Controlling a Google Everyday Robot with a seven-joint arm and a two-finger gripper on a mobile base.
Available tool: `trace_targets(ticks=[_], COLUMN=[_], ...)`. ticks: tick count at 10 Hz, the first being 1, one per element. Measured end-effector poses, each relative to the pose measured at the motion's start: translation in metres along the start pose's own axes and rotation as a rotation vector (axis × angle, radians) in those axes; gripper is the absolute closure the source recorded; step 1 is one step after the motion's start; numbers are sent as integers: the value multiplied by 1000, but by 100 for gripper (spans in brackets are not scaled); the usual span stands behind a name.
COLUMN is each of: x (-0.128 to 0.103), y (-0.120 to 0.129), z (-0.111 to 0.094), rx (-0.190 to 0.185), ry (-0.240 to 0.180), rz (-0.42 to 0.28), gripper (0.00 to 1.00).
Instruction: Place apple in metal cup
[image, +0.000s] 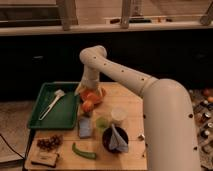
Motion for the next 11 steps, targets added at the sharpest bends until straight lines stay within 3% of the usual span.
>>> trace_targets(ticks=[11], x=[4], y=[-3], z=[-4], rx=[-6], ry=[-2], rz=[-8], gripper=[20])
